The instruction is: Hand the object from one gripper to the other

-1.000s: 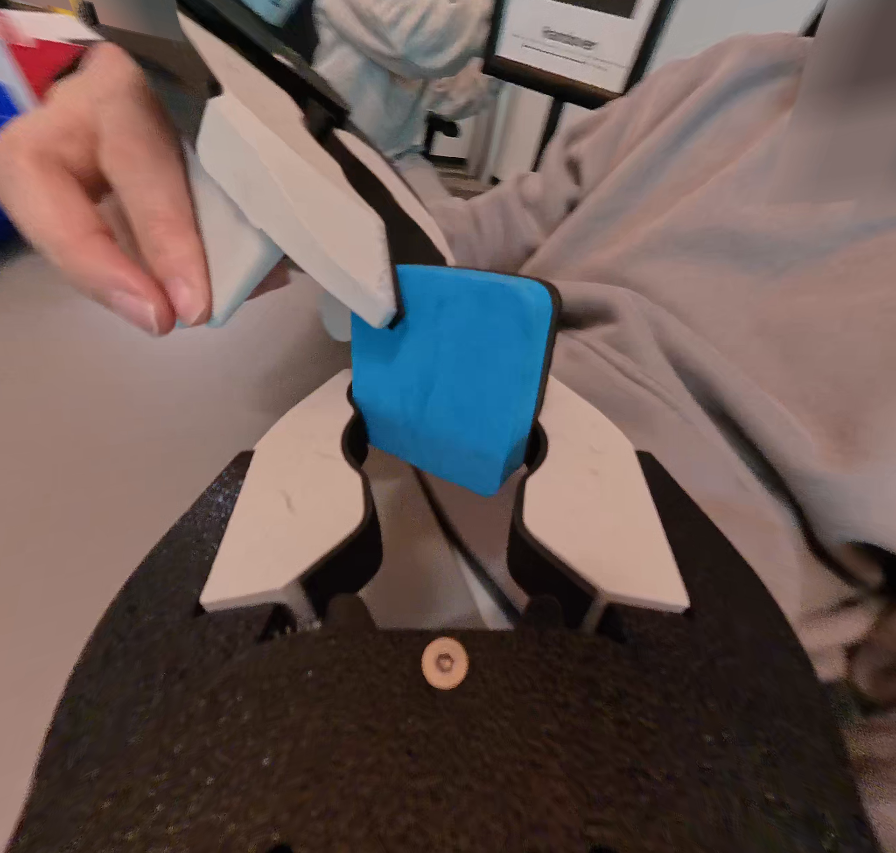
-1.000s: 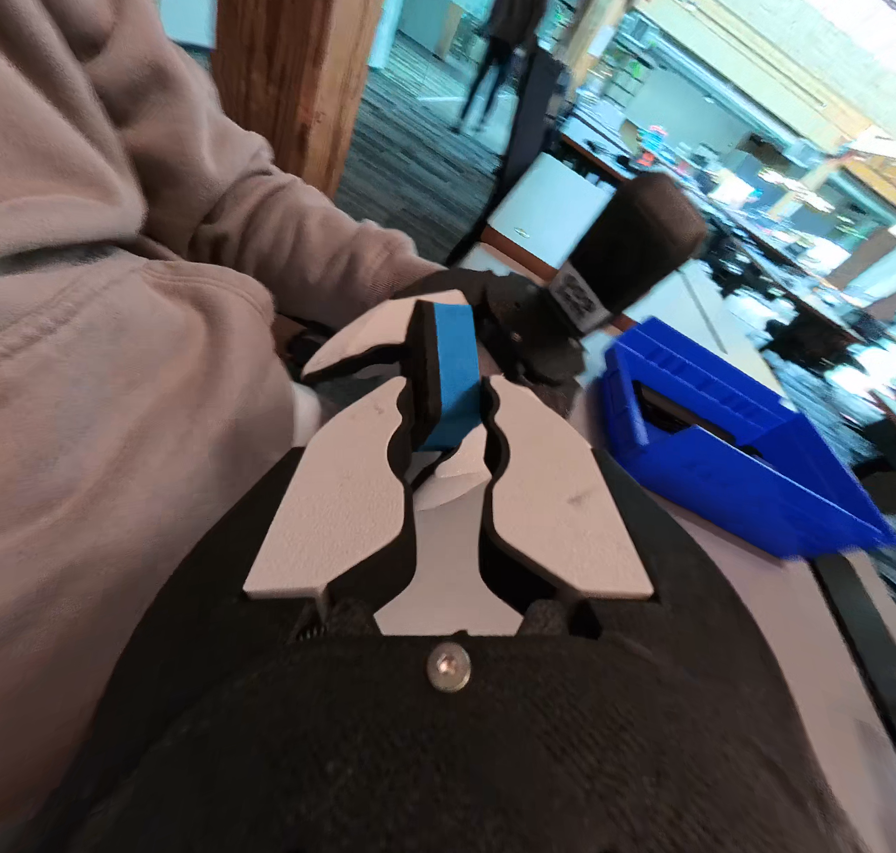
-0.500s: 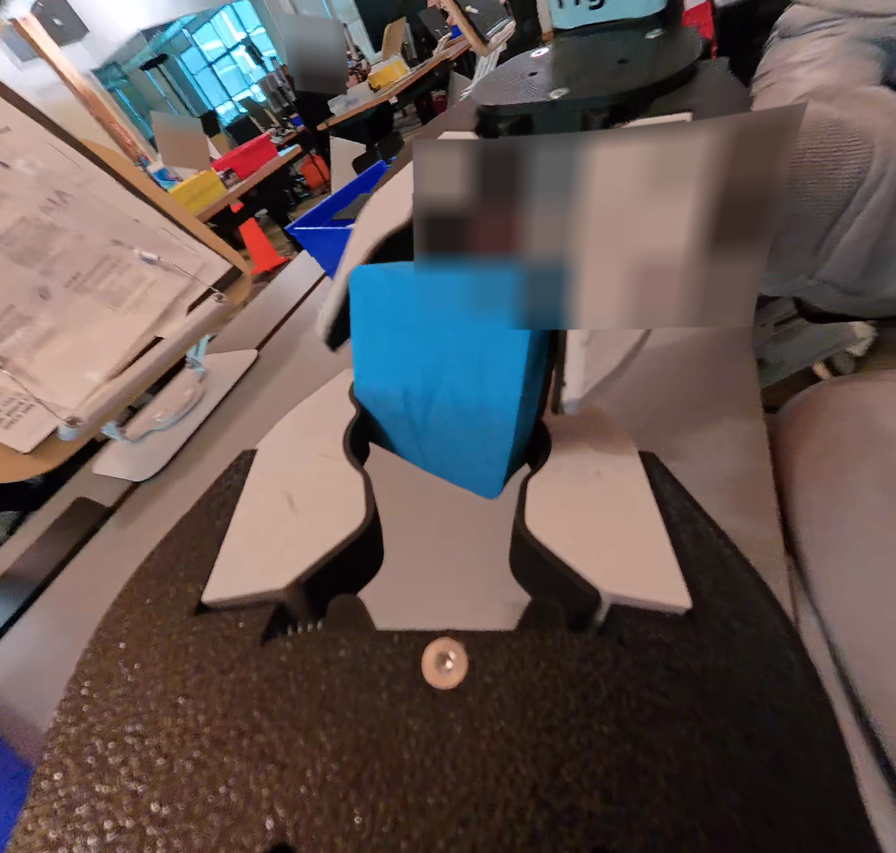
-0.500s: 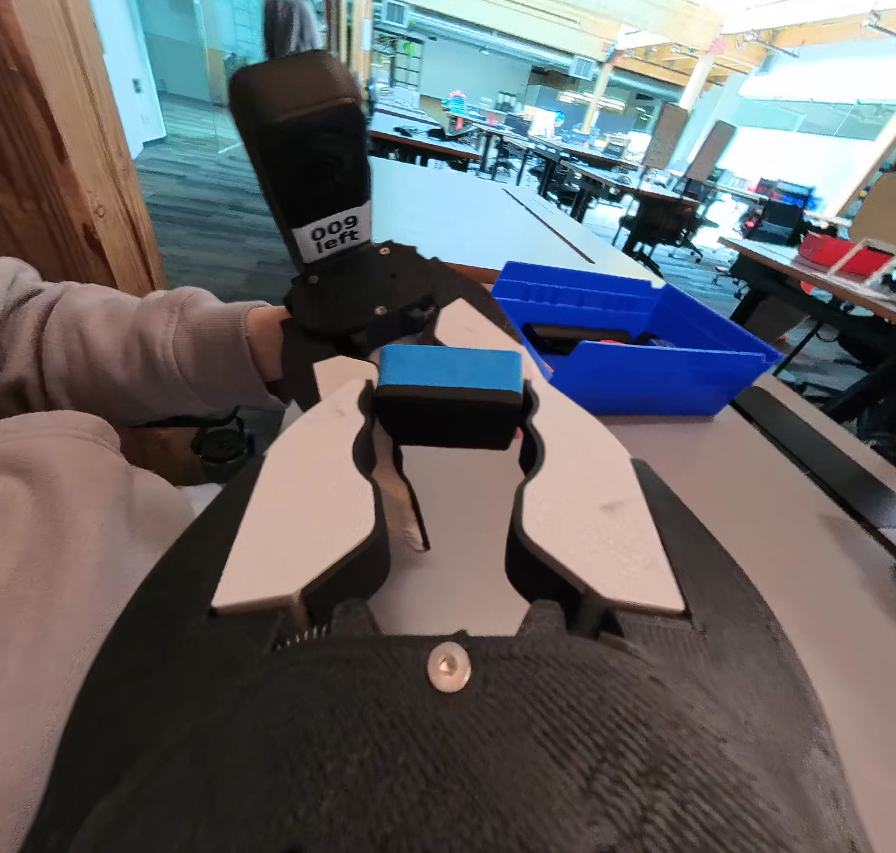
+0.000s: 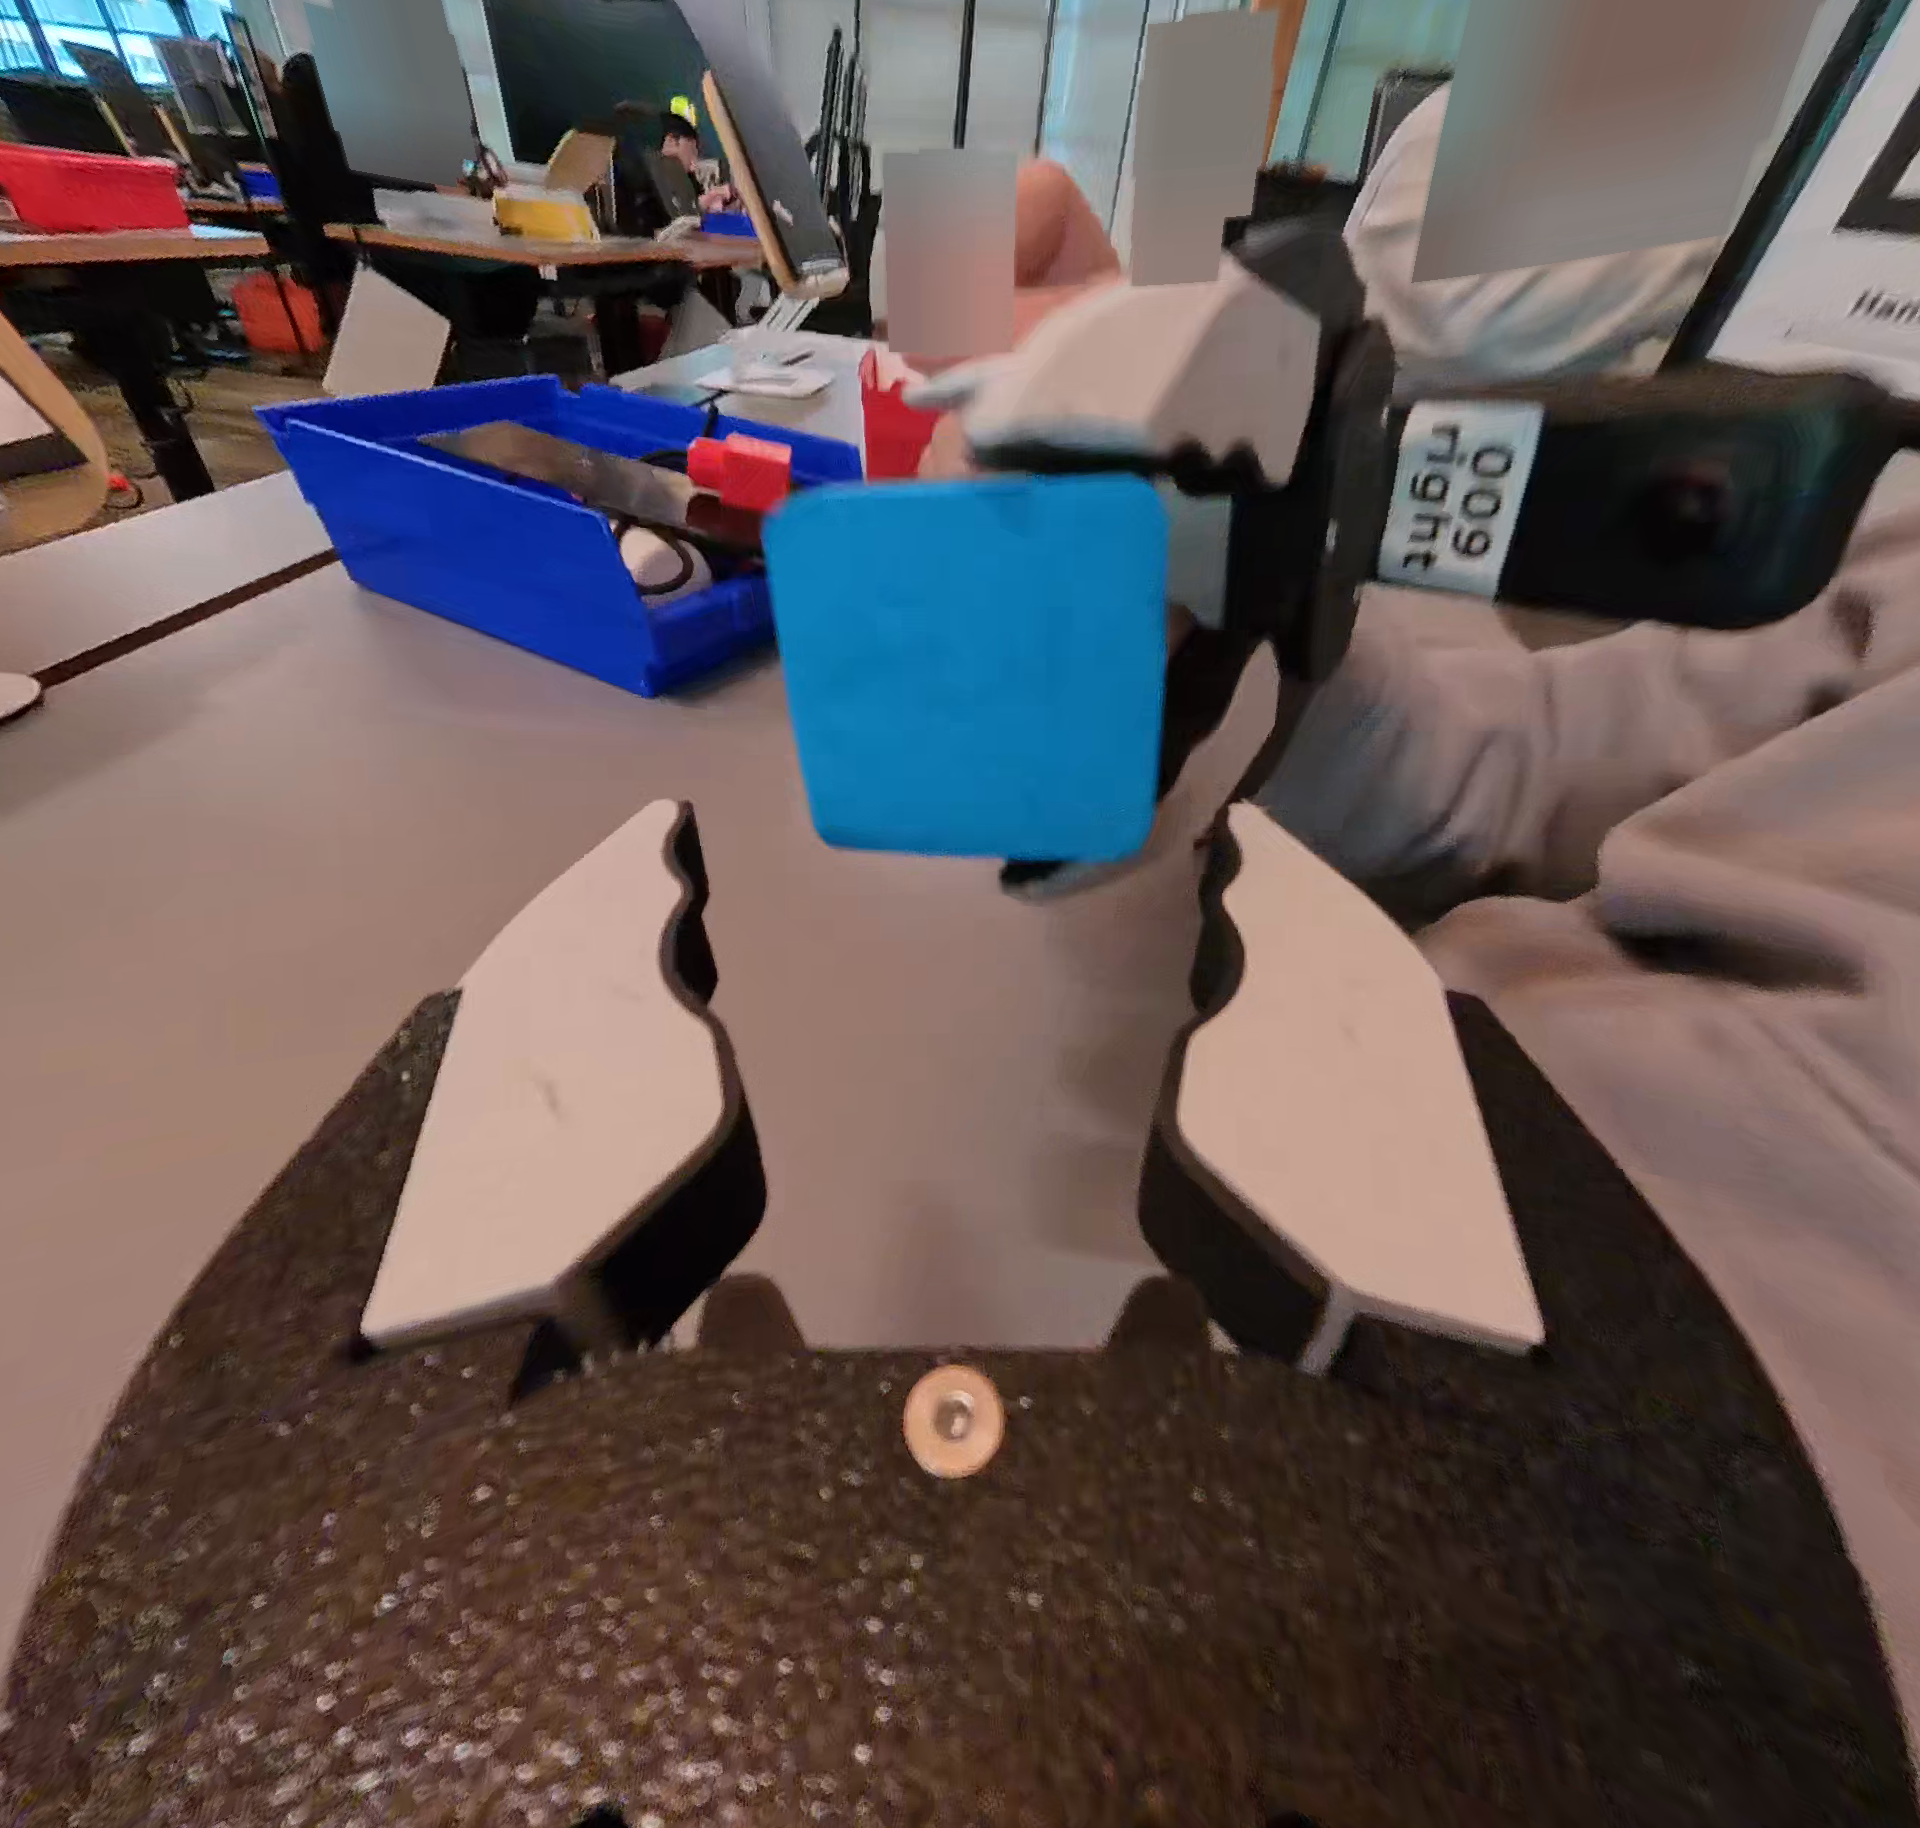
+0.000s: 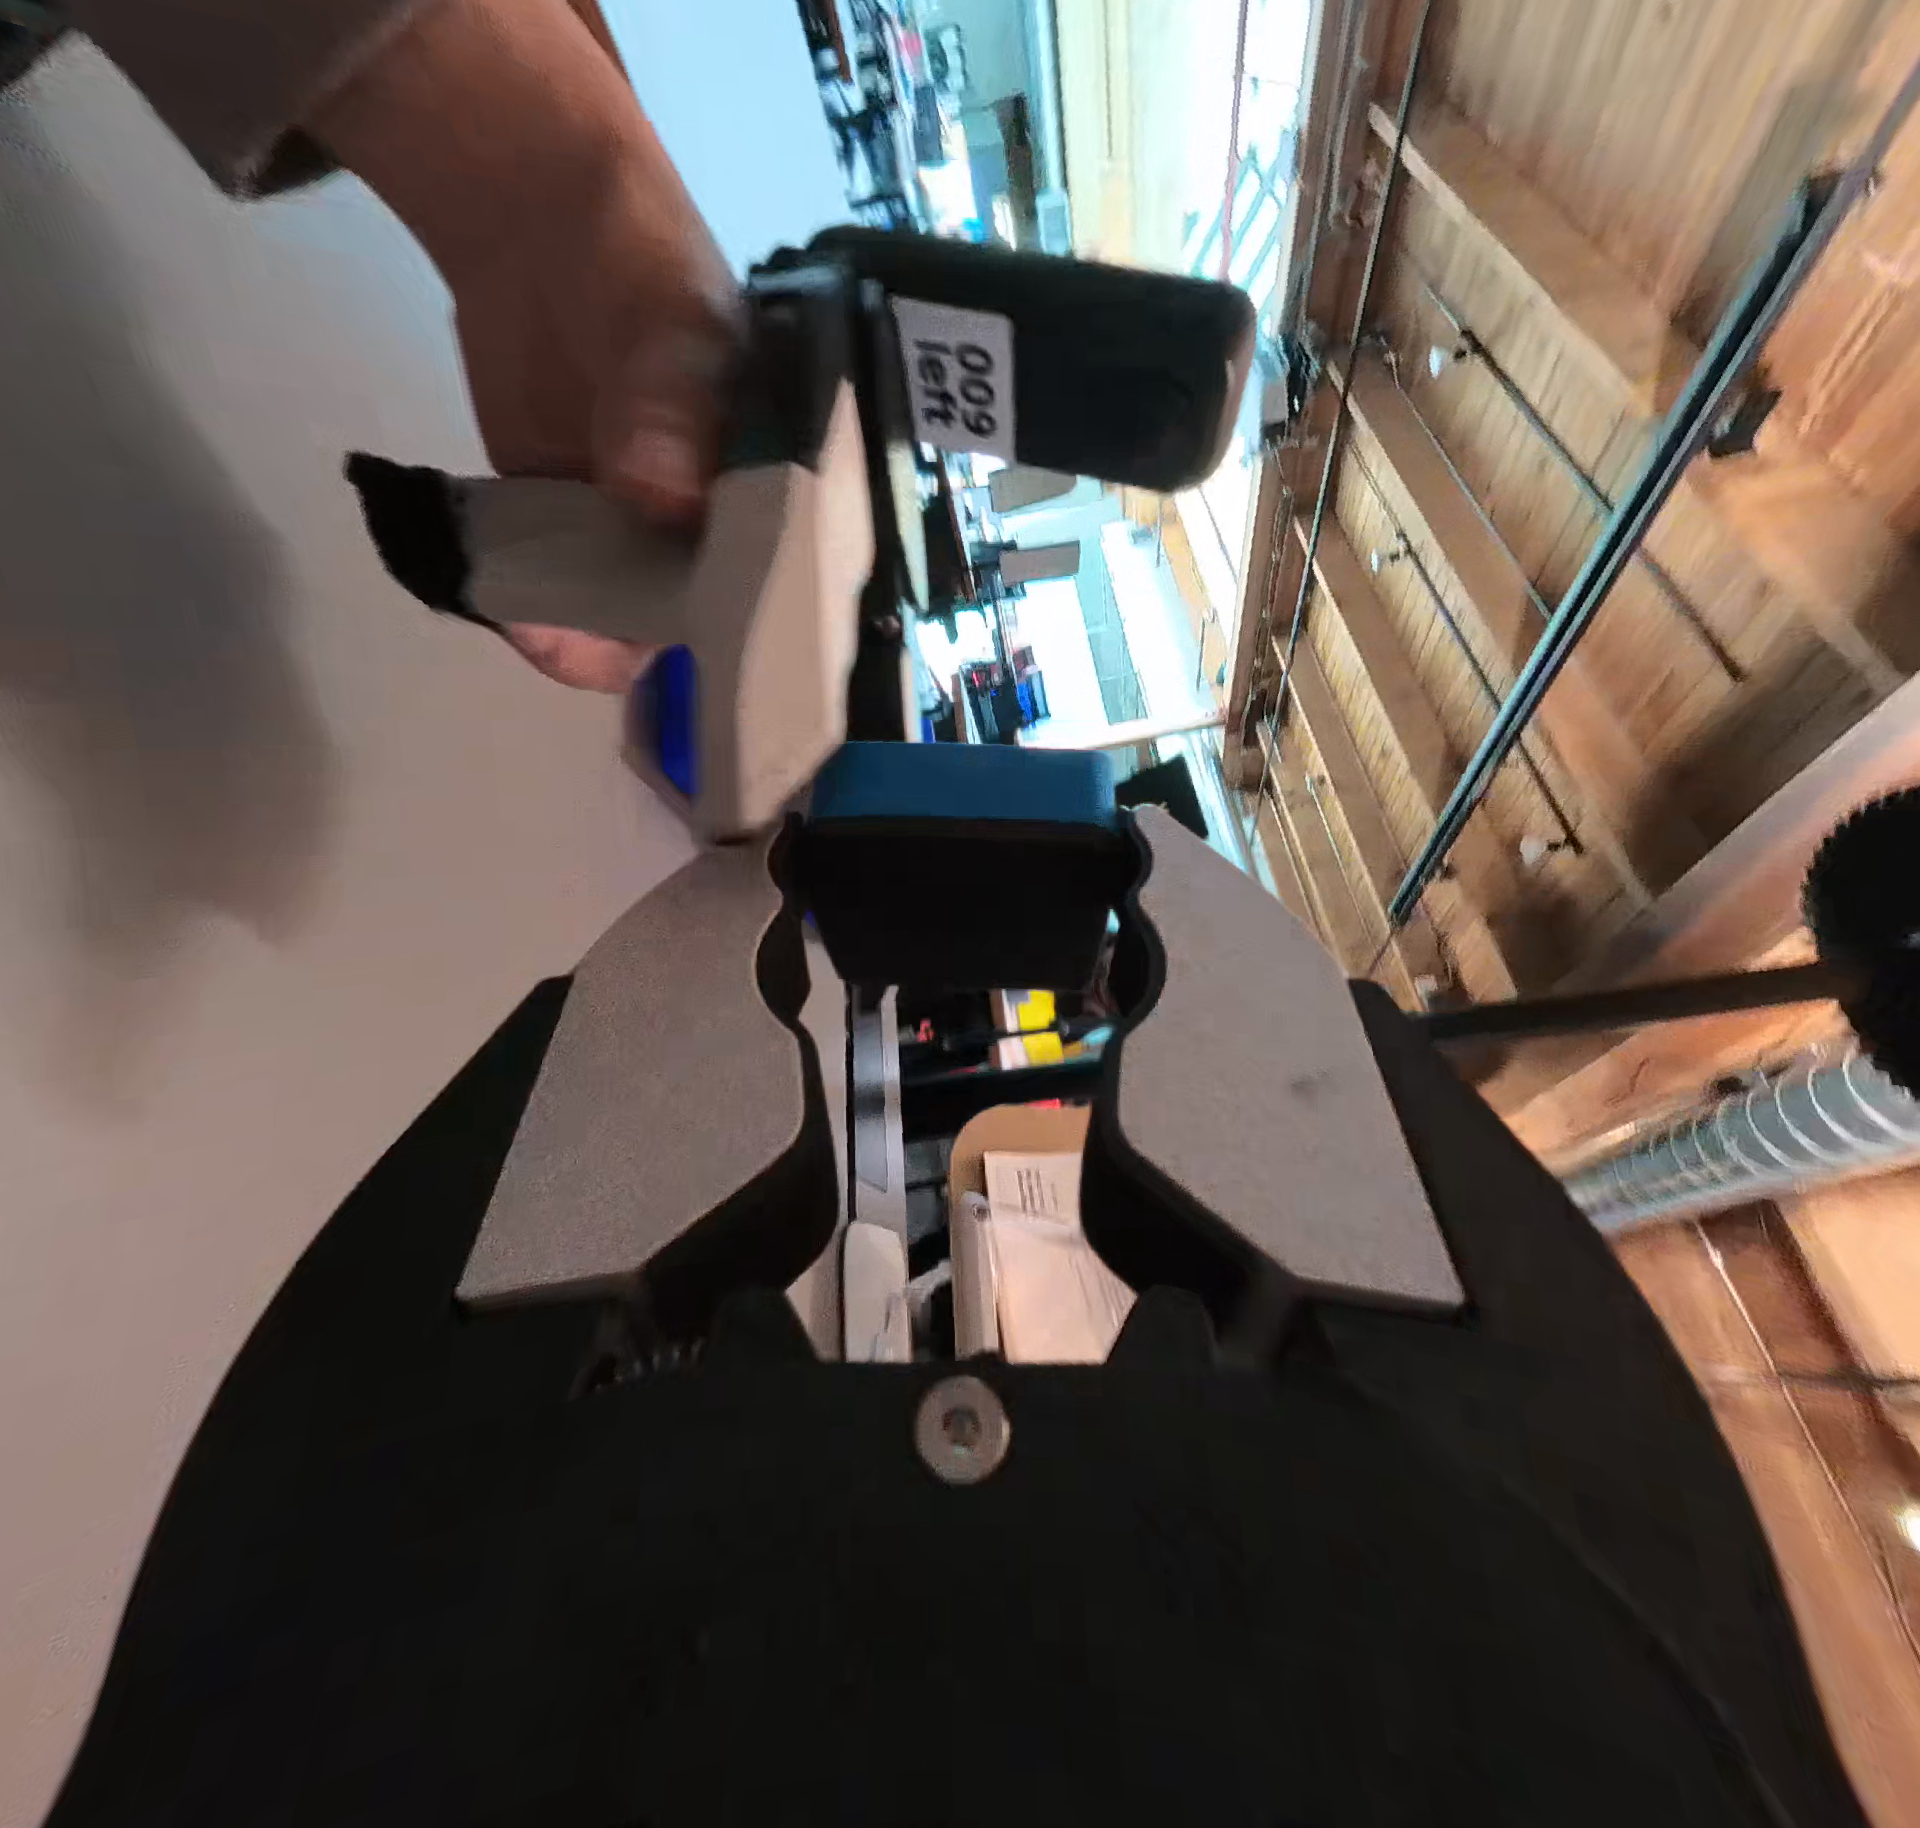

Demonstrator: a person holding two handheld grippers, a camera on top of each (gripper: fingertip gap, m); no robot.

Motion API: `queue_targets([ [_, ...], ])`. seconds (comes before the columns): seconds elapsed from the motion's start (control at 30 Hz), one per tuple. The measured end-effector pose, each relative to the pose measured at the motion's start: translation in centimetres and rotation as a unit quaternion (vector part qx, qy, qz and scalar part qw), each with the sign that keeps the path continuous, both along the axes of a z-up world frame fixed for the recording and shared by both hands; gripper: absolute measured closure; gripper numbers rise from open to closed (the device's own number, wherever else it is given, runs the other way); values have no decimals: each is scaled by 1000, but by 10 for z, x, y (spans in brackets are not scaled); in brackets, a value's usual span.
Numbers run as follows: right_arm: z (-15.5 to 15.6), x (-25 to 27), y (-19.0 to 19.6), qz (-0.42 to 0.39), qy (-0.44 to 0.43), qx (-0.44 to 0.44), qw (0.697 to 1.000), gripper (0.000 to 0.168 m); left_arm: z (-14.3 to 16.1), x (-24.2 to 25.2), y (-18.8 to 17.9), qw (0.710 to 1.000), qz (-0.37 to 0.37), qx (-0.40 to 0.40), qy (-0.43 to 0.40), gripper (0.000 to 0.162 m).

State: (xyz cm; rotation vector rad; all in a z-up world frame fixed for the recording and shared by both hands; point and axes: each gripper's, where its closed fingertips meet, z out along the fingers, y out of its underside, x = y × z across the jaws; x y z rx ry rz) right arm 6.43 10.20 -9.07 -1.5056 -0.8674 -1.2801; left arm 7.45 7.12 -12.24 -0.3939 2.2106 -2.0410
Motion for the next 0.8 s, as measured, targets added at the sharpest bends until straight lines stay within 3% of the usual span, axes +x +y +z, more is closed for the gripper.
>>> queue_targets([
  [0.1, -3, -9, 4, 29, -4, 3, 1000, 112, 3, 0, 2, 1000, -6, -22, 9, 69],
  [0.23, -11, -16, 6, 53, 5, -16, 998, 112, 3, -24, -6, 995, -89, -35, 18, 100],
  [0.4, -19, -4, 6, 20, -2, -37, 999, 112, -3, -12, -6, 998, -57, -17, 9, 103],
  [0.47, -20, -2, 4, 20, 57, -32, 998, 111, -5, -1, -3, 999, -14, 6, -33, 103],
  [0.57, -8, 0, 2, 47, 225, 16, 973, 94, 8, 6, 3, 992, 34, 8, -121, 103],
  [0.67, 0, -2, -2, 94, 446, 46, 889, 75, 23, 6, 12, 978, 62, 11, -198, 103],
  [0.8, 5, -14, -8, 178, 694, 31, 697, 78, 30, 5, 18, 946, 90, 42, -307, 103],
])
